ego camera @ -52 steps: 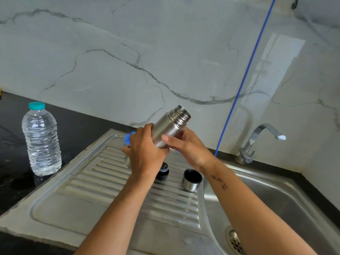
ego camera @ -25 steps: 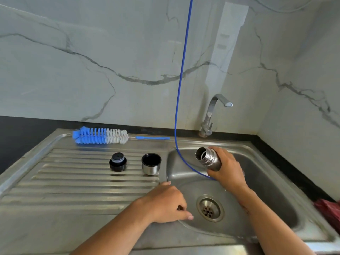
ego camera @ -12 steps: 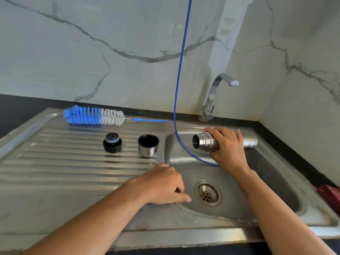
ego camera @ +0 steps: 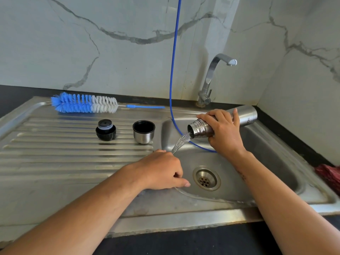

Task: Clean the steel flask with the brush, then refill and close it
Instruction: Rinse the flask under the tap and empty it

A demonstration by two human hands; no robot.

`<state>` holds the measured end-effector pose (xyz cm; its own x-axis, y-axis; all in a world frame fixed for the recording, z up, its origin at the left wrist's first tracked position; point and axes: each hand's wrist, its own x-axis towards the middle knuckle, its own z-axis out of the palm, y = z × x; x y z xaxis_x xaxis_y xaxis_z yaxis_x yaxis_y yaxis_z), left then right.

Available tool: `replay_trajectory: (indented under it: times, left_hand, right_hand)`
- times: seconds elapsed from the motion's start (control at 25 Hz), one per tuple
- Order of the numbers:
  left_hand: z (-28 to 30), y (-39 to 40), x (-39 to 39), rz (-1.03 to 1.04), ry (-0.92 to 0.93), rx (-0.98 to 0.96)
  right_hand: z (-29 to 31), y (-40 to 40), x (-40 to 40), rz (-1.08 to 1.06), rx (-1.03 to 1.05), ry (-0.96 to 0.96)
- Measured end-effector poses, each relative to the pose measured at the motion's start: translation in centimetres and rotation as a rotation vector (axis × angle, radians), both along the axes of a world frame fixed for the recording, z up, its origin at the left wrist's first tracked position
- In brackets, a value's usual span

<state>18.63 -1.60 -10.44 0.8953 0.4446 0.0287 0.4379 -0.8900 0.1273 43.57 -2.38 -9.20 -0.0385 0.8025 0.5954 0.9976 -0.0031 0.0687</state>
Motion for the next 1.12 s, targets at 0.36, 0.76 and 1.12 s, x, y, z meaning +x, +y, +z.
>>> replay_trajectory:
  times: [0.36, 0.76, 1.12]
  left_hand:
    - [0.2, -0.1, 0.0, -0.012, -0.010, 0.008]
    - [0.0, 0.0, 0.1, -0.008, -0.018, -0.014]
    - [0.0, 0.0, 0.1, -0.007, -0.020, -0.019]
  right_hand:
    - [-0.2, 0.0, -1.5, 0.020, -0.002, -0.143]
    - [-0.9, 0.2, -3.2, 0.046, -0.048, -0.294]
    - [-1.0, 0.0, -3.3, 0.014, -0.004, -0.279]
